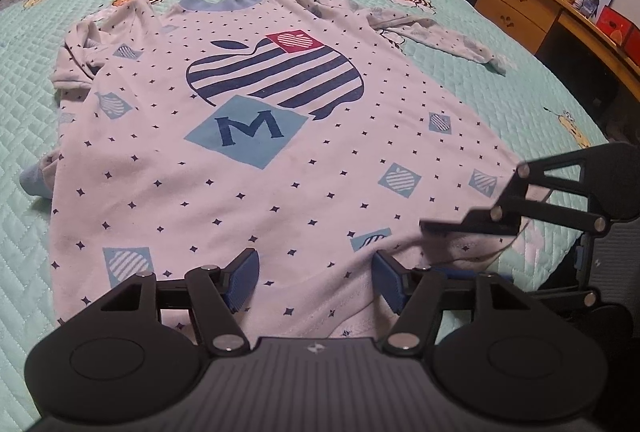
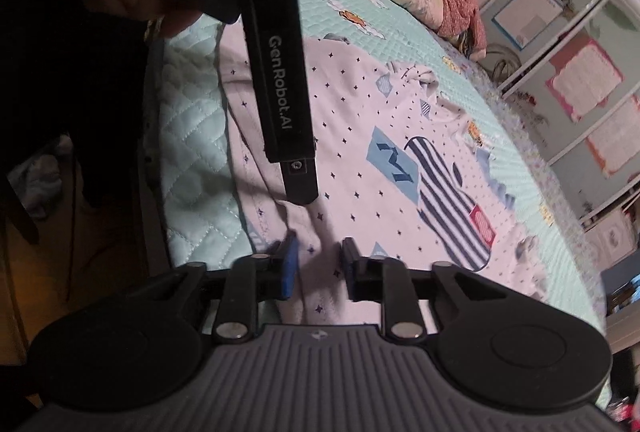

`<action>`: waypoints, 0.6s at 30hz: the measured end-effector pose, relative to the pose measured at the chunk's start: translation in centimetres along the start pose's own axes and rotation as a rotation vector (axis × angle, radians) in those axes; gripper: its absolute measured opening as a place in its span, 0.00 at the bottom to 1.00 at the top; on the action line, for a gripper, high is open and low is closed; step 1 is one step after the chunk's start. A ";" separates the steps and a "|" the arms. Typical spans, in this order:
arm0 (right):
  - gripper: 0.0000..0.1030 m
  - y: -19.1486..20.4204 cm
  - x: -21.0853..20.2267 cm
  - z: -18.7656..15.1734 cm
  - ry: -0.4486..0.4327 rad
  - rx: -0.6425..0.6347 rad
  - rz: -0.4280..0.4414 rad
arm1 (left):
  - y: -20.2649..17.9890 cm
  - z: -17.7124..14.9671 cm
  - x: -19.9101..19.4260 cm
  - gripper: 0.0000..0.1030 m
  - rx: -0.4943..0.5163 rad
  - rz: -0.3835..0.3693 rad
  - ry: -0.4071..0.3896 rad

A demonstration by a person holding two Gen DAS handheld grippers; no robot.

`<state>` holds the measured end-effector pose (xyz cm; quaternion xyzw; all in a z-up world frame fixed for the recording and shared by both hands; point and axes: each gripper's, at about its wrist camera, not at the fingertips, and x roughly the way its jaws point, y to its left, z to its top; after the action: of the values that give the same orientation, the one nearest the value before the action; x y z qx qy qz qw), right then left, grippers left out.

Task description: Fold clothes

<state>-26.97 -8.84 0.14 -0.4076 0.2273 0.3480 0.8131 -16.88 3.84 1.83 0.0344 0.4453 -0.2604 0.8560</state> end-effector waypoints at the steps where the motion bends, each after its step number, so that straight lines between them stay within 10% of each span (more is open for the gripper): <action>1: 0.09 -0.2 -0.1 0.0 0.000 0.016 0.011 | -0.1 0.0 -0.1 0.64 0.004 0.001 0.003; 11: 0.00 -3.2 -3.0 -0.7 0.006 0.276 0.215 | 0.7 -1.3 -3.3 0.64 -0.049 -0.064 0.018; 18: 0.02 -3.0 -3.1 -0.8 0.005 0.274 0.172 | 1.1 -2.2 -4.4 0.64 -0.063 -0.062 0.026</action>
<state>-26.79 -11.97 3.26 -0.2728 0.3089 0.3811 0.8276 -20.02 7.29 3.75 -0.0032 0.4651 -0.2722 0.8424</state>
